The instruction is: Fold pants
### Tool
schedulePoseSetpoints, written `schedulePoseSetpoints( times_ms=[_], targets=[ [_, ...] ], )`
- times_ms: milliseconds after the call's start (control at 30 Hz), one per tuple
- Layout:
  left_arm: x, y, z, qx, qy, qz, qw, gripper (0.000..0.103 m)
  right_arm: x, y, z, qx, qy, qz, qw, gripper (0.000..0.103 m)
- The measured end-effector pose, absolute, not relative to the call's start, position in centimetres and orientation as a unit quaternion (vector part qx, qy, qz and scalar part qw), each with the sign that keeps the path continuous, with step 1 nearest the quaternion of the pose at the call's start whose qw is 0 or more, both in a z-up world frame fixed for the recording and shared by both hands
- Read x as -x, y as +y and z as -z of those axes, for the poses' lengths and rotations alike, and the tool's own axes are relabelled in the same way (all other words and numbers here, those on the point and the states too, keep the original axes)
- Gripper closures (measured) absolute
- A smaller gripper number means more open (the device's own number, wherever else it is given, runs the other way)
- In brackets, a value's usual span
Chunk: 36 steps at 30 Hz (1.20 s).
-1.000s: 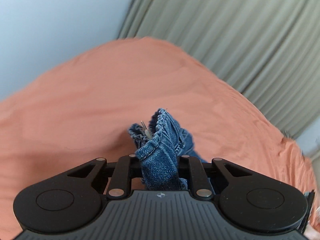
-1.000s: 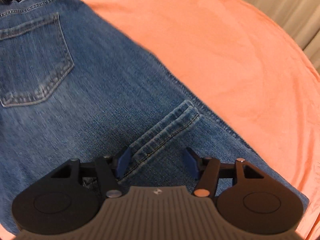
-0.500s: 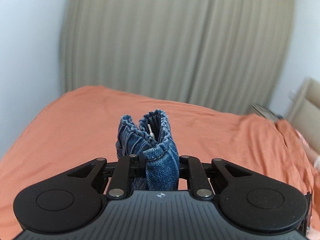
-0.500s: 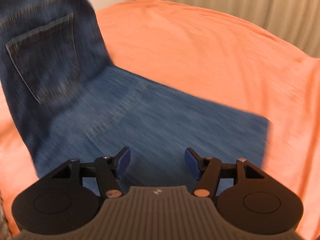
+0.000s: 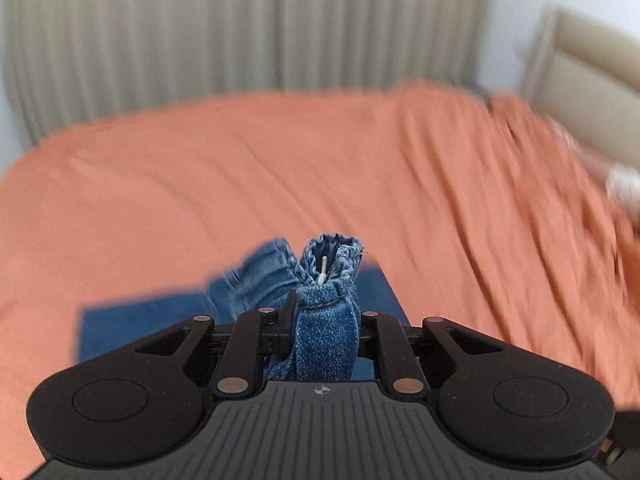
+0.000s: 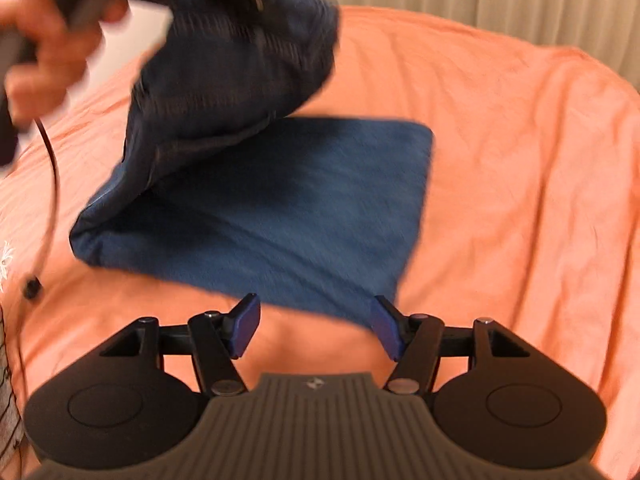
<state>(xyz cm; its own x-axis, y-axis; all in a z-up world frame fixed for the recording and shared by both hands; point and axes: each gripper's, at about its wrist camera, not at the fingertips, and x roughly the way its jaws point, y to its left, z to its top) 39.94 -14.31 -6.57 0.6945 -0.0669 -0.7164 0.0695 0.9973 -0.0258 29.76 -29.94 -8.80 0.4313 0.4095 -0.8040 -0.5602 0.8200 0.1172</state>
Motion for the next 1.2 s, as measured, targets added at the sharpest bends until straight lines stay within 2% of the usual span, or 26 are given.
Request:
schedulePoseSetpoints(
  times_ms=[67, 167, 233, 333, 467, 600, 800, 1000, 1033, 1100, 1133, 1200],
  targets=[
    [-40.2, -15.2, 8.9, 0.004, 0.427, 0.056, 0.902, 0.082, -29.5, -31.4, 9.3, 0.077, 0.456, -0.281, 0.841, 0.045],
    [-40.8, -14.7, 11.1, 0.036, 0.487, 0.098, 0.867, 0.074, -29.2, -32.8, 10.2, 0.065, 0.464, -0.270, 0.841, 0.045],
    [-41.2, -13.7, 11.1, 0.074, 0.500, 0.128, 0.853, 0.059, -28.9, -33.5, 10.5, 0.059, 0.467, -0.269, 0.840, 0.045],
    [-41.5, -11.7, 10.7, 0.163, 0.511, 0.175, 0.826, 0.048, -28.9, -33.8, 10.8, 0.053, 0.468, -0.270, 0.840, 0.045],
    [-40.9, -9.7, 8.6, 0.195, 0.496, 0.220, 0.817, 0.044, -29.2, -33.4, 9.7, 0.039, 0.457, -0.274, 0.845, 0.045],
    [-39.8, -7.0, 6.2, 0.119, 0.468, 0.197, 0.854, 0.042, -29.7, -32.4, 7.2, 0.020, 0.430, -0.283, 0.857, 0.047],
    [-37.6, -1.7, 6.2, 0.004, 0.455, 0.141, 0.879, 0.041, -33.6, -30.0, 4.8, -0.046, 0.426, -0.288, 0.856, 0.048],
    [-32.8, 2.9, 8.8, -0.022, 0.487, 0.167, 0.857, 0.041, -38.1, -27.1, 6.5, -0.084, 0.498, -0.254, 0.825, 0.048],
    [-31.7, 3.3, 9.1, -0.029, 0.490, 0.176, 0.853, 0.040, -38.3, -27.1, 6.7, -0.093, 0.509, -0.255, 0.817, 0.050],
    [-29.8, 3.3, 10.2, -0.054, 0.493, 0.184, 0.848, 0.037, -37.9, -27.2, 6.5, -0.099, 0.516, -0.252, 0.813, 0.065],
    [-28.8, 3.2, 10.8, -0.071, 0.497, 0.189, 0.844, 0.036, -37.7, -27.1, 6.3, -0.091, 0.515, -0.251, 0.814, 0.086],
    [-27.3, 2.8, 12.0, -0.098, 0.500, 0.198, 0.837, 0.036, -37.3, -26.8, 5.7, -0.068, 0.509, -0.245, 0.822, 0.093]
  ],
)
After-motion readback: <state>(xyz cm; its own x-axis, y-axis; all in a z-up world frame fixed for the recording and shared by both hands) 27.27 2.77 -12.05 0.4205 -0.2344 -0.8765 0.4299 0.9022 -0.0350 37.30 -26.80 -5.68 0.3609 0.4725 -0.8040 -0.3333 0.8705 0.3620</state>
